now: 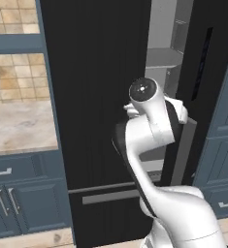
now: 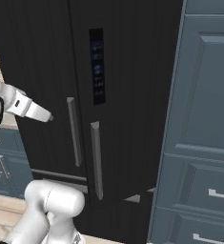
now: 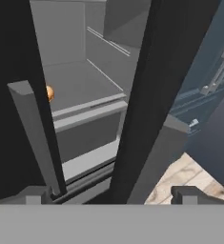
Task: Take the donuts from the fridge and place them on the empty tray on the dining counter.
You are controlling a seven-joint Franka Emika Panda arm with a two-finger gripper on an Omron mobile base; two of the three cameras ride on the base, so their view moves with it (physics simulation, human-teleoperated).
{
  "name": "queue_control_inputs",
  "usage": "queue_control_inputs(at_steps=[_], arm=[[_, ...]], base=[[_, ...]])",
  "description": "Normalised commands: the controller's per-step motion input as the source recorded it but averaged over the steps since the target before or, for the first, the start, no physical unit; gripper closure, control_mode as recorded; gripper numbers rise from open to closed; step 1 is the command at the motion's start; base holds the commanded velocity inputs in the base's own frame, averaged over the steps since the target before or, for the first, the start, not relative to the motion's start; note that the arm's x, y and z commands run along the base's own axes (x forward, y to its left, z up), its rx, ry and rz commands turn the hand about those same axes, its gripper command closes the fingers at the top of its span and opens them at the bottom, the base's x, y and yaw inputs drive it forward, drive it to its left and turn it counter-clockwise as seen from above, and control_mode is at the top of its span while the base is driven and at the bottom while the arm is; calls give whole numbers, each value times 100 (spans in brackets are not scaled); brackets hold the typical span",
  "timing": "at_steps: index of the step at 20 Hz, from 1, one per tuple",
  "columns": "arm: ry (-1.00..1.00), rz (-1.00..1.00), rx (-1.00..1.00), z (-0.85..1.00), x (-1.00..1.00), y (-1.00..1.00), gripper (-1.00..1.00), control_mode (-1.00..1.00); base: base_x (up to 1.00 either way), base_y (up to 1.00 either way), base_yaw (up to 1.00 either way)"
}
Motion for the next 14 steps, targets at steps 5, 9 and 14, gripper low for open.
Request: queue_control_inputs(at_steps=[5, 9, 14], arm=[[0, -16, -7, 0, 70, -8, -100, -100], [0, -13, -6, -1, 62, -25, -100, -100], [0, -12, -6, -1, 51, -32, -100, -100]], base=[[0, 0, 0], [0, 0, 0], [0, 0, 0]])
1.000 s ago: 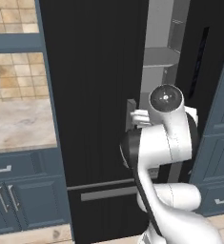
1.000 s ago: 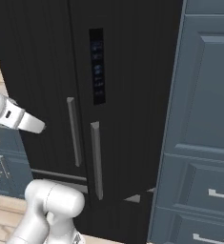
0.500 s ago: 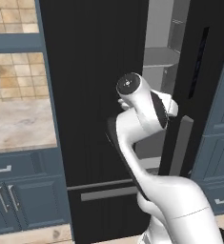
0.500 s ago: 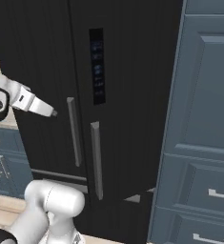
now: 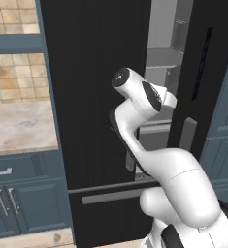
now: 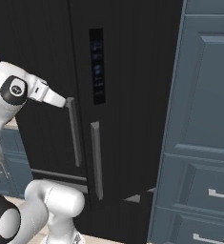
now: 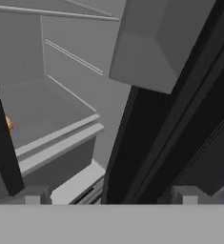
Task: Take the donuts from the fridge and place them on the empty tray on the dining counter.
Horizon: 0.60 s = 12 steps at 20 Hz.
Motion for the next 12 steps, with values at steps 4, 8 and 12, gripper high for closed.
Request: queue_control_inputs(at_steps=[4, 8, 12], arm=[[0, -11, -5, 0, 33, -46, -100, -100], [0, -10, -5, 0, 16, -40, -100, -100], [-1, -10, -5, 0, -12, -63, -100, -100]], base=[[0, 0, 0], [0, 0, 0], [0, 0, 0]])
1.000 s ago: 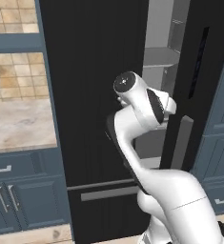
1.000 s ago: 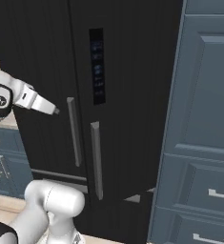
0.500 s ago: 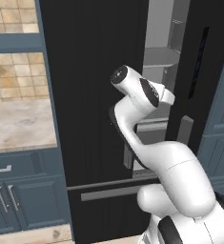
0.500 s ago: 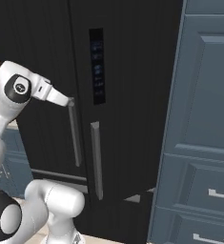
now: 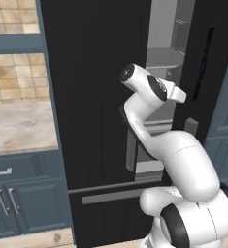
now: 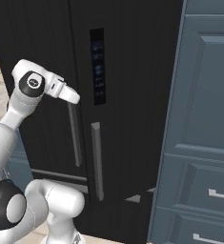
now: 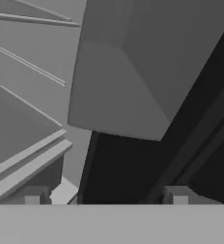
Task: Take the donuts from the fridge and place them on the empty tray on the dining counter.
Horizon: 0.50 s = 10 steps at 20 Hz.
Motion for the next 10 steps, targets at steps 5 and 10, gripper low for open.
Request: queue_control_inputs(at_steps=[5, 10], arm=[[-3, -14, -4, 0, -38, -76, -100, -100], [0, -25, -1, 0, -80, -99, -100, -100]], base=[[0, 0, 0], [0, 0, 0]])
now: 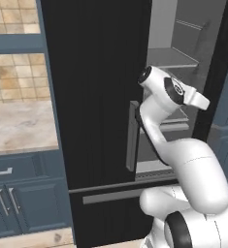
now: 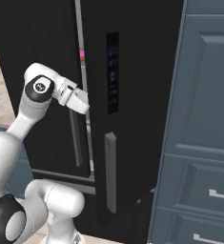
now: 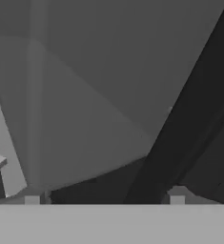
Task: Take the donuts from the fridge and place them on the empty tray on the dining counter.
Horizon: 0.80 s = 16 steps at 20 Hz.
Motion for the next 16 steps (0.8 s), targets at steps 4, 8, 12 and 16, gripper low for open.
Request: queue_control_inputs(at_steps=[4, 8, 12, 16], arm=[[0, -28, 0, 0, -76, -100, -100, -100], [0, -25, 0, 0, -66, -100, -100, -100], [0, -22, 0, 0, -58, -100, -100, -100], [0, -11, 0, 0, -40, -81, -100, -100]], base=[[0, 0, 0], [0, 0, 0], [0, 0, 0], [0, 0, 0]])
